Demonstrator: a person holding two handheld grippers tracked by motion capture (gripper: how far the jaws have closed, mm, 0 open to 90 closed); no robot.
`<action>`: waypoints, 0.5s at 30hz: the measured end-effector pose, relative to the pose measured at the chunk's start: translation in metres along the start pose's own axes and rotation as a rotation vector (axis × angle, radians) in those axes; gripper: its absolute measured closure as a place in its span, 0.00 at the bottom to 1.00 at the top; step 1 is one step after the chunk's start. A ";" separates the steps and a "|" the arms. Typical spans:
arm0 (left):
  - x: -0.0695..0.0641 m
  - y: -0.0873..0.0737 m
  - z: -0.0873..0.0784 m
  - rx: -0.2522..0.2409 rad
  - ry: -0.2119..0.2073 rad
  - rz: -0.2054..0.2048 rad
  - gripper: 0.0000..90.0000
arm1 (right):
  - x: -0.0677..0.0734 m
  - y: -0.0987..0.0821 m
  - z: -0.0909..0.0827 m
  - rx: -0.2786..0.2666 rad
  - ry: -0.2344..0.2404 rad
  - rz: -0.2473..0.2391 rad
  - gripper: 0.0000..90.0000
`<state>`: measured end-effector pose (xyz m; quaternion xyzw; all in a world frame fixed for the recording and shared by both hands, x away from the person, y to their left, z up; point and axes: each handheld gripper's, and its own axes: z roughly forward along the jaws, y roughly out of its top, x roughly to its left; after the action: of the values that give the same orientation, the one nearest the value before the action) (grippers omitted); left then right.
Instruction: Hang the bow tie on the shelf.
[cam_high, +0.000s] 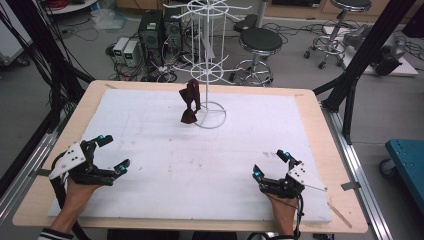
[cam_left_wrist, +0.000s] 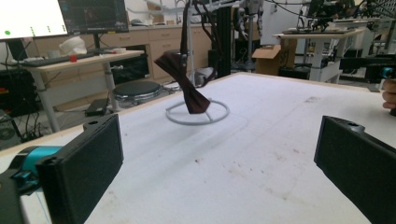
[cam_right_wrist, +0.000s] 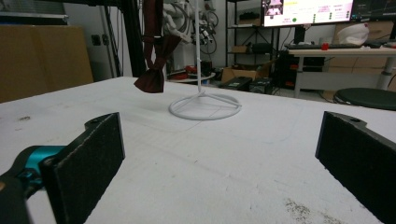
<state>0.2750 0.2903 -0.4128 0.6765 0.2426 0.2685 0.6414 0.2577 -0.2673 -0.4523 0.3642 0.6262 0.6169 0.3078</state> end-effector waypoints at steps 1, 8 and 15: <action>-0.001 -0.003 -0.001 -0.001 0.007 0.000 0.02 | 0.000 0.000 0.000 -0.001 0.001 0.001 0.01; -0.004 -0.025 -0.011 -0.043 0.039 -0.031 0.02 | 0.000 0.000 0.000 -0.001 0.001 0.001 0.01; -0.003 -0.039 -0.015 -0.031 0.069 -0.032 0.02 | 0.000 0.000 0.000 -0.001 0.002 -0.002 0.01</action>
<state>0.2636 0.3016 -0.4518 0.6528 0.2712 0.2852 0.6472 0.2577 -0.2672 -0.4523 0.3629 0.6264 0.6174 0.3079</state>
